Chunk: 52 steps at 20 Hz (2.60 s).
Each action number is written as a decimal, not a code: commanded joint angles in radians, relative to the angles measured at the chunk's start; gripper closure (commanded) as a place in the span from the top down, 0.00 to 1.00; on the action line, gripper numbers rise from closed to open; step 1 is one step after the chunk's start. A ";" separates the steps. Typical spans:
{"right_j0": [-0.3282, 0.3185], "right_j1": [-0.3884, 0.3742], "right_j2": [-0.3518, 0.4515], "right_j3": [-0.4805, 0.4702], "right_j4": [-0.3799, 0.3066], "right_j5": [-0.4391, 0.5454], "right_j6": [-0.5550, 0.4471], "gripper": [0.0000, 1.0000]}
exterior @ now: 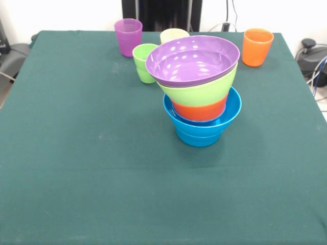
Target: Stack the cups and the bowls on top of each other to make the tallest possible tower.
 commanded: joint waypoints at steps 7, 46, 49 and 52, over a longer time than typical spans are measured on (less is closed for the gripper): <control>0.042 0.052 0.065 0.195 0.010 -0.158 0.318 1.00; 0.081 0.198 0.071 0.243 0.092 -0.321 0.427 1.00; 0.091 0.193 0.067 0.250 0.103 -0.309 0.441 1.00; 0.103 0.188 0.058 0.252 0.105 -0.291 0.457 1.00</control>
